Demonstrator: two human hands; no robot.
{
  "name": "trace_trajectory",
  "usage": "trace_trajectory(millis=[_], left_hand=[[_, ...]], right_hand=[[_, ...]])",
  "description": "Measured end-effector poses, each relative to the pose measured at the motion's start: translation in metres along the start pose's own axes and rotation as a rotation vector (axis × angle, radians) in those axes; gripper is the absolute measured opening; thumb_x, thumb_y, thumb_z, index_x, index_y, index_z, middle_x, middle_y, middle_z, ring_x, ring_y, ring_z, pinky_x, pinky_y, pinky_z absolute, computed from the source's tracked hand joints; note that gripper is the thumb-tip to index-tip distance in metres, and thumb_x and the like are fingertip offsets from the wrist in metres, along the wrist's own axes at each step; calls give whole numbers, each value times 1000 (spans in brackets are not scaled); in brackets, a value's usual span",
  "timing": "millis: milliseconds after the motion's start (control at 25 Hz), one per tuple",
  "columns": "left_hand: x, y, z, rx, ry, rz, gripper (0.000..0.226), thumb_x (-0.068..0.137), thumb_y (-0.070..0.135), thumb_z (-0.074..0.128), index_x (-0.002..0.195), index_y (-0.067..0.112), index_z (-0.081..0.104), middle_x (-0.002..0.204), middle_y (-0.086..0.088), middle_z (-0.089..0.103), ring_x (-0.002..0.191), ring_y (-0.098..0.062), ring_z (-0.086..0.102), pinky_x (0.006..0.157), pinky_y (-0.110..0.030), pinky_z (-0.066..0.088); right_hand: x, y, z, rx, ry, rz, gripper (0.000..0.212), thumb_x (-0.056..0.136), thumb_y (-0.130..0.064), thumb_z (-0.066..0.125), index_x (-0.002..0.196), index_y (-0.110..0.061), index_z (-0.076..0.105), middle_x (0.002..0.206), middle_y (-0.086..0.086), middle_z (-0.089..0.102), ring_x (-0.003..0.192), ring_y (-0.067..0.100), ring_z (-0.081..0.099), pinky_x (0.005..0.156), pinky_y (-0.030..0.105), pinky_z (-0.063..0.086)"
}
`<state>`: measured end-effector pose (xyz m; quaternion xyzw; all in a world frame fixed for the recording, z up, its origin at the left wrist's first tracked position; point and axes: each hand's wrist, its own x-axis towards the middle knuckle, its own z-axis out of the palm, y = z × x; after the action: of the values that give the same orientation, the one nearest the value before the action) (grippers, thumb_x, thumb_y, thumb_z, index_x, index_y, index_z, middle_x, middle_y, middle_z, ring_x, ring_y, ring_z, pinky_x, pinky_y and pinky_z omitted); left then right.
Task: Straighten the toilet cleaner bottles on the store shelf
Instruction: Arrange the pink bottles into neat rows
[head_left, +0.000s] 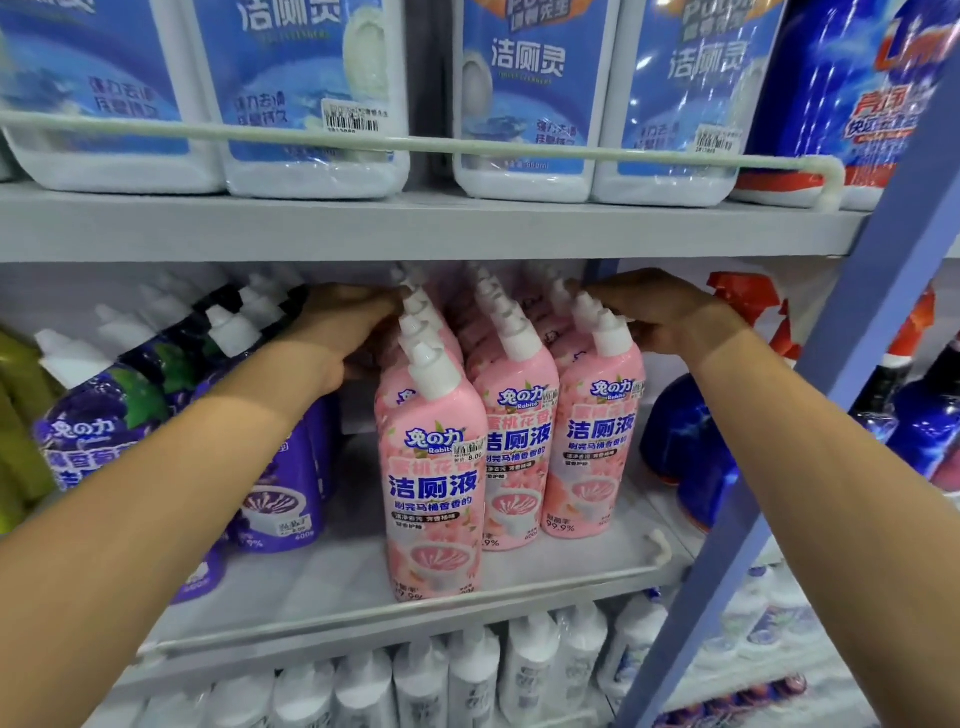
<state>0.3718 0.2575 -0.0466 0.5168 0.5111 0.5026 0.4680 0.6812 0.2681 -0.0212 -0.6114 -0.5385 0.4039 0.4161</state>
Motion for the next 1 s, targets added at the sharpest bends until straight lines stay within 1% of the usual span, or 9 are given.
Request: trace_trajectory(millis=[120,200,280,360,440,560,760,880,1000], left_hand=[[9,2,-1,-16,18,-1,21,90,39,70,82,20,68,67,0,62,53,-15,55,54,-24,52],[23,6,-4,-39,109,27,26,91,43,68,83,19,67,72,-3,64,47,-14,55,45,-18,49],[37,10,-8,11,137,52,28,87,43,68,90,15,71,90,-9,73,58,-17,64,58,-29,57],[45,6,-8,28,53,17,27,85,39,71,96,14,72,100,-11,74,79,-23,68,83,-40,57],[43,4,-4,-18,-18,-9,15,91,27,71,91,13,70,91,-11,71,75,-23,65,80,-36,53],[53,1,0,-11,-42,19,14,95,19,66,84,11,70,73,-6,71,58,-15,67,63,-27,57],[55,-3,-4,-8,-78,21,16,91,29,72,94,13,73,92,-10,72,75,-22,67,86,-40,53],[65,-5,-14,-62,-164,-27,59,59,47,93,106,18,74,102,-8,67,89,-22,63,99,-46,47],[74,-10,-16,-72,-167,-34,70,51,51,93,110,18,73,106,-9,67,97,-24,61,102,-49,46]], right_hand=[[10,-5,-8,-50,-22,-8,51,72,-56,83,99,-14,74,86,3,73,80,20,67,65,32,58],[24,-4,-8,-15,47,-40,41,80,-53,79,94,-15,70,77,2,66,71,19,61,57,27,55],[36,-3,0,-20,37,-69,37,86,-50,75,94,-16,66,80,4,65,74,23,62,63,32,57],[48,2,5,-80,-11,-72,33,88,-51,71,96,-19,66,94,4,69,85,23,67,83,40,58],[54,1,6,-112,-36,-79,29,91,-49,69,95,-21,66,97,3,70,83,20,68,89,40,57],[64,1,4,-130,-85,-79,25,95,-45,65,95,-20,65,90,0,69,77,15,66,76,31,57],[70,0,0,-138,-123,-54,26,95,-45,65,98,-19,65,94,2,68,82,18,65,82,34,55],[79,-2,-2,-85,-158,-1,48,81,-57,77,107,-18,69,97,5,66,86,18,59,79,34,53],[93,-2,-2,-76,-57,-74,34,89,-50,71,103,-18,69,87,0,68,82,19,62,75,35,53]])
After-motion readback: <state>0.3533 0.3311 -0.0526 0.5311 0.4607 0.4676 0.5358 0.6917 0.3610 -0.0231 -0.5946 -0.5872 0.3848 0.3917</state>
